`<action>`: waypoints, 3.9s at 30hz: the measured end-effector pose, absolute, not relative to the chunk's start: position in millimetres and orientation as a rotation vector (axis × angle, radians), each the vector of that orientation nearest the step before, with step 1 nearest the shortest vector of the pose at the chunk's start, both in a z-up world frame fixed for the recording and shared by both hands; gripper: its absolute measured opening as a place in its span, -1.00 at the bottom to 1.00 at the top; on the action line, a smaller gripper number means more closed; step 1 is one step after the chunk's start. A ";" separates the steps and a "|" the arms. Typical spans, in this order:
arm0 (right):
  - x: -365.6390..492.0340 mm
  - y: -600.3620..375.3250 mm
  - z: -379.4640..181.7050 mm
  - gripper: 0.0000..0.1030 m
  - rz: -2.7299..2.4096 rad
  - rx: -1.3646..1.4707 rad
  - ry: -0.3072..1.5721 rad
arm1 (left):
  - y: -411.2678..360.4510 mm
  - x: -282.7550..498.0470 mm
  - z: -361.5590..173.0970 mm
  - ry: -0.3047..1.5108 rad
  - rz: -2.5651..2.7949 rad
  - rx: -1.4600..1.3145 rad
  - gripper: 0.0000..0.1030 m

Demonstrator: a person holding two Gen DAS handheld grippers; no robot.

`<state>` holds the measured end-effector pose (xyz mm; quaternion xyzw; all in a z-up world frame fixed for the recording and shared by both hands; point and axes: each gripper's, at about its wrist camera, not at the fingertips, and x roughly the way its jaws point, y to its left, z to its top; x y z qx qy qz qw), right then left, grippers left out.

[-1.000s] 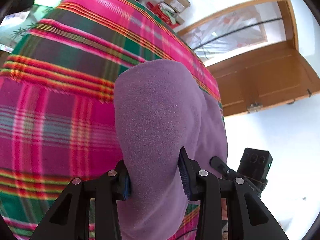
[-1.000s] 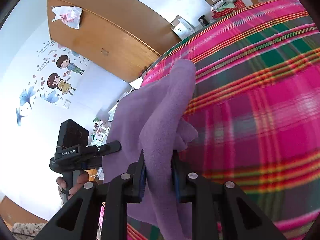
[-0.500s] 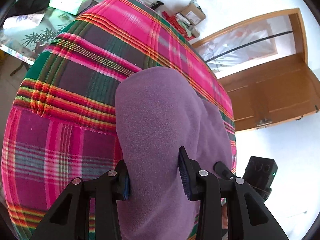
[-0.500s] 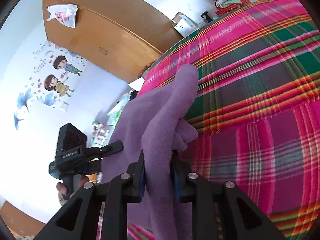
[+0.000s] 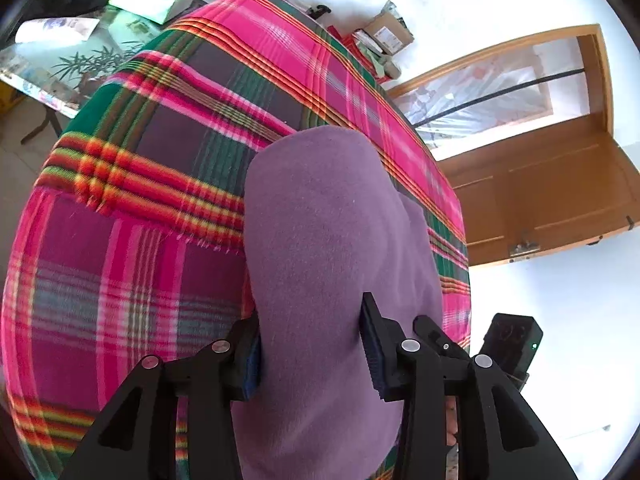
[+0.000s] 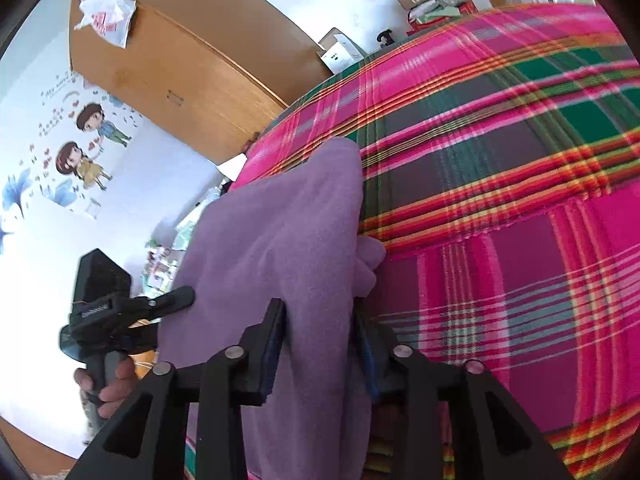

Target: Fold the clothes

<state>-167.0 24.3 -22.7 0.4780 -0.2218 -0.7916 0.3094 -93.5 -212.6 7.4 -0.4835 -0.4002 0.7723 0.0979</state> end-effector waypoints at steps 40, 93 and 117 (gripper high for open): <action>-42.7 25.4 0.4 -0.26 -2.361 1.195 -0.223 | -170.5 7.6 5.8 -1.007 2.581 -1.506 -0.09; 1.8 -22.7 -13.0 0.10 -2.513 1.213 0.144 | -81.5 17.4 -9.8 -0.197 2.939 -1.543 0.34; -8.0 -10.9 -15.9 0.43 -2.611 1.275 0.167 | -78.9 14.9 -11.0 -0.226 2.973 -1.544 0.43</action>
